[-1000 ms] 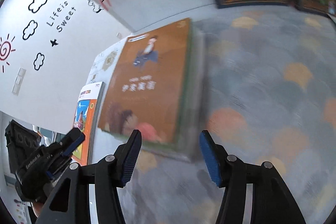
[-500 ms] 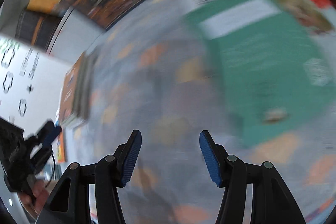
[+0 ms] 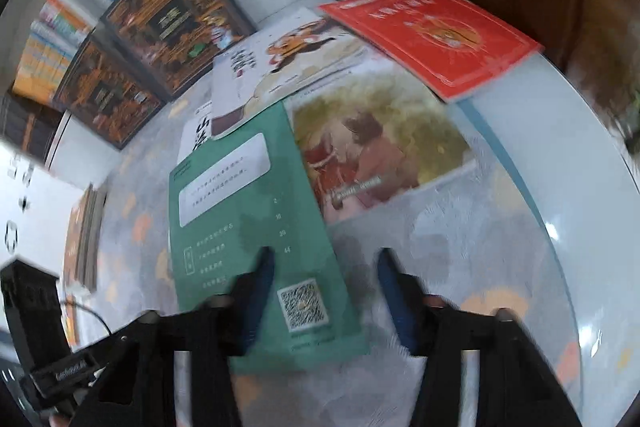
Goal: Organize books
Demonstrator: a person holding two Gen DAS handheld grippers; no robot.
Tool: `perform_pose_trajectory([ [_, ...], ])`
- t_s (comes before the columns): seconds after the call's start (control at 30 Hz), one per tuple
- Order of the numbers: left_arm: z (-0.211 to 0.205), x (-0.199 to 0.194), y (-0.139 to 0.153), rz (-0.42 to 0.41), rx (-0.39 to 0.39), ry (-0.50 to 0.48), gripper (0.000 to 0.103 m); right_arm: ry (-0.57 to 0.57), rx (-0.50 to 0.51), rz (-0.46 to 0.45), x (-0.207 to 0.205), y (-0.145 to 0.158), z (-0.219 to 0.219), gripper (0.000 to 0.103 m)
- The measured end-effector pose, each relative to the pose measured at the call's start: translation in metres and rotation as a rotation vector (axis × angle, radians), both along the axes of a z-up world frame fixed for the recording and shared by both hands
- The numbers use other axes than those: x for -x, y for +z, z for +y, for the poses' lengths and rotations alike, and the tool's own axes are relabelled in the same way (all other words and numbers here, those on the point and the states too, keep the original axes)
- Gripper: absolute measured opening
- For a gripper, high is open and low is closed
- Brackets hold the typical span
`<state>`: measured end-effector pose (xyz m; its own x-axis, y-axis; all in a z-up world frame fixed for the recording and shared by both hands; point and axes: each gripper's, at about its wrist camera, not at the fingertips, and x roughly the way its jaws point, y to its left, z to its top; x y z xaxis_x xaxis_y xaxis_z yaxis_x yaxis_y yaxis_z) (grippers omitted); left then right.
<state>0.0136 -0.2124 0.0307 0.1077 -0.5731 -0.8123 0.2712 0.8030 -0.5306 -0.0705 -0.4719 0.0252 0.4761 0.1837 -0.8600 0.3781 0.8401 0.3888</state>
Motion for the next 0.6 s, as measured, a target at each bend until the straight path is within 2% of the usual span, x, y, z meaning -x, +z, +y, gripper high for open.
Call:
perform_pose_trajectory([
  [0.1, -0.002, 0.003, -0.005, -0.015, -0.012, 0.037, 0.023, 0.022, 0.044, 0.029, -0.003, -0.012, 0.005, 0.031],
  [0.2, -0.003, 0.008, -0.005, -0.013, -0.001, 0.045, 0.023, 0.036, -0.054, 0.024, 0.002, -0.021, 0.007, 0.033],
  [0.33, -0.006, 0.019, -0.005, 0.006, 0.008, 0.017, 0.023, 0.106, -0.039, 0.023, 0.013, -0.021, 0.018, 0.033],
  [0.5, -0.008, 0.043, -0.003, 0.007, -0.012, -0.007, 0.023, 0.182, -0.082, 0.051, 0.045, -0.021, 0.025, 0.033],
  [0.6, 0.006, 0.044, 0.009, -0.079, -0.059, 0.046, 0.023, 0.192, -0.103, 0.068, 0.057, -0.023, 0.02, 0.033],
])
